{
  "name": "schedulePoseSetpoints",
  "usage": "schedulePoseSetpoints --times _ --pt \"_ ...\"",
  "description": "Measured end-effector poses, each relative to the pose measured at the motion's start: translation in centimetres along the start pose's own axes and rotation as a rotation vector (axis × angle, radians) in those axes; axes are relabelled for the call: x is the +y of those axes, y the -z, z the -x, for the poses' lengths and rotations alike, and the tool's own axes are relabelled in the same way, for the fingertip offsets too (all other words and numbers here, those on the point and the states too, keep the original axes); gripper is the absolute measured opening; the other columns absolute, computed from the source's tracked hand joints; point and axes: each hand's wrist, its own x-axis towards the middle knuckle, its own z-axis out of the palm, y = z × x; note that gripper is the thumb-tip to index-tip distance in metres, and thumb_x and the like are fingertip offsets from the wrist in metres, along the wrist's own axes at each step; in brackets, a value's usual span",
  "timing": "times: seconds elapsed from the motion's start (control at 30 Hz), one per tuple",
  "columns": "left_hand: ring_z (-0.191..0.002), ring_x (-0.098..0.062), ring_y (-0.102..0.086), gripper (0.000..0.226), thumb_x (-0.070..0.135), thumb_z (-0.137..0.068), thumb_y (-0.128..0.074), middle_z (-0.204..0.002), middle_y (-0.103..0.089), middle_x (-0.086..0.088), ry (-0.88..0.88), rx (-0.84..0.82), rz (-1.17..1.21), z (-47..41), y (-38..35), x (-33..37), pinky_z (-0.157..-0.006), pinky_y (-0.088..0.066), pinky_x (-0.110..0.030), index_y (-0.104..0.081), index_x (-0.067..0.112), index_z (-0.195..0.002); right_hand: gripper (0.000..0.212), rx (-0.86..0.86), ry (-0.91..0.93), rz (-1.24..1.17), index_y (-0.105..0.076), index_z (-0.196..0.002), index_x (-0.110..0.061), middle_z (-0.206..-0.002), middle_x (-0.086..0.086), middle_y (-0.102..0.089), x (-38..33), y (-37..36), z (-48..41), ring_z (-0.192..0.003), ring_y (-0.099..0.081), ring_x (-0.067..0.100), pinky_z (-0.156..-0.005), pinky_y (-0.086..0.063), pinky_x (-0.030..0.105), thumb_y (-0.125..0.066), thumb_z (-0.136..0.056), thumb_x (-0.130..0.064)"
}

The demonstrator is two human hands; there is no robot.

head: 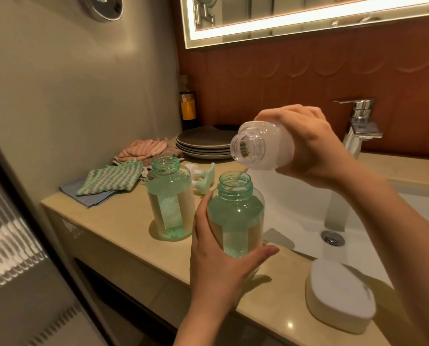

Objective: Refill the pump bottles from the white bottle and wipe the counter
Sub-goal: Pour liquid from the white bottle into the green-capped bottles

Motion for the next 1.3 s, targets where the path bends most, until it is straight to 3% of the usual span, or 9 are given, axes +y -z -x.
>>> schedulePoseSetpoints --times 0.13,0.2,0.37,0.5,0.6,0.73,0.9,1.07,1.3 --pt "-0.124 0.015 -0.031 0.106 0.071 -0.038 -0.074 -0.14 -0.034 0.029 -0.019 -0.011 0.013 -0.03 -0.04 -0.3 -0.091 -0.025 -0.004 -0.015 0.067 -0.126 0.071 0.015 0.041 0.033 -0.051 -0.123 -0.019 -0.118 0.003 -0.059 -0.19 -0.25 -0.25 -0.113 -0.05 0.024 -0.094 -0.024 0.033 -0.085 -0.061 -0.014" --pt "-0.123 0.018 -0.028 0.104 0.072 -0.039 -0.073 -0.139 -0.033 0.031 -0.025 -0.011 0.014 -0.07 -0.05 -0.27 -0.088 -0.024 -0.001 -0.013 0.069 -0.125 0.069 0.022 0.06 0.052 -0.051 -0.122 -0.019 -0.117 0.003 -0.06 -0.17 -0.35 -0.27 -0.112 -0.05 0.025 -0.093 -0.025 0.034 -0.084 -0.062 -0.015" --pt "-0.121 0.022 -0.027 0.104 0.074 -0.039 -0.073 -0.136 -0.031 0.036 -0.034 -0.011 0.006 -0.05 -0.02 -0.17 -0.09 -0.026 -0.008 -0.011 0.071 -0.124 0.066 0.043 0.091 0.087 -0.052 -0.121 -0.018 -0.115 0.004 -0.061 -0.2 -0.63 -0.22 -0.109 -0.052 0.025 -0.09 -0.026 0.033 -0.083 -0.063 -0.012" --pt "-0.125 0.012 -0.033 0.108 0.073 -0.039 -0.074 -0.14 -0.035 0.028 -0.018 -0.014 0.018 0.0 0.03 -0.14 -0.099 -0.031 -0.023 -0.015 0.064 -0.128 0.063 0.054 0.094 0.098 -0.054 -0.121 -0.016 -0.116 0.003 -0.062 -0.2 -0.7 -0.21 -0.109 -0.051 0.023 -0.088 -0.024 0.028 -0.081 -0.064 -0.011" --pt "-0.125 0.014 -0.032 0.106 0.074 -0.038 -0.073 -0.139 -0.035 0.03 -0.016 -0.019 0.015 -0.01 0.01 -0.12 -0.098 -0.031 -0.022 -0.014 0.068 -0.126 0.06 0.066 0.104 0.114 -0.055 -0.12 -0.015 -0.116 0.003 -0.062 -0.24 -0.57 -0.3 -0.108 -0.053 0.025 -0.087 -0.022 0.025 -0.081 -0.066 -0.012" --pt "-0.124 0.011 -0.034 0.106 0.074 -0.039 -0.073 -0.139 -0.036 0.028 -0.007 -0.025 0.018 0.04 0.08 -0.09 -0.1 -0.031 -0.025 -0.015 0.067 -0.127 0.063 0.069 0.117 0.125 -0.055 -0.121 -0.014 -0.117 0.005 -0.062 -0.31 -0.39 -0.36 -0.108 -0.054 0.028 -0.09 -0.028 0.033 -0.082 -0.064 -0.011" --pt "-0.116 0.027 -0.026 0.103 0.075 -0.038 -0.07 -0.139 -0.033 0.029 0.003 -0.026 0.009 0.06 0.1 -0.08 -0.09 -0.026 -0.01 -0.01 0.072 -0.122 0.063 0.063 0.113 0.119 -0.055 -0.121 -0.013 -0.117 0.006 -0.062 -0.36 -0.4 -0.37 -0.108 -0.054 0.028 -0.089 -0.029 0.034 -0.082 -0.065 -0.011" --pt "-0.12 0.022 -0.03 0.105 0.072 -0.039 -0.072 -0.138 -0.036 0.03 -0.011 -0.017 0.017 0.01 0.03 -0.35 -0.089 -0.026 -0.007 -0.016 0.065 -0.128 0.063 0.063 0.121 0.119 -0.055 -0.122 -0.012 -0.118 0.006 -0.062 -0.32 -0.31 -0.4 -0.108 -0.053 0.028 -0.088 -0.032 0.038 -0.082 -0.065 -0.012" --pt "-0.115 0.028 -0.025 0.102 0.074 -0.041 -0.071 -0.133 -0.029 0.04 -0.03 -0.014 -0.009 -0.03 0.05 -0.39 -0.088 -0.022 -0.002 -0.012 0.07 -0.123 0.067 0.05 0.113 0.124 -0.055 -0.123 -0.011 -0.119 0.007 -0.061 -0.32 -0.32 -0.37 -0.109 -0.053 0.029 -0.089 -0.033 0.038 -0.083 -0.063 -0.01"
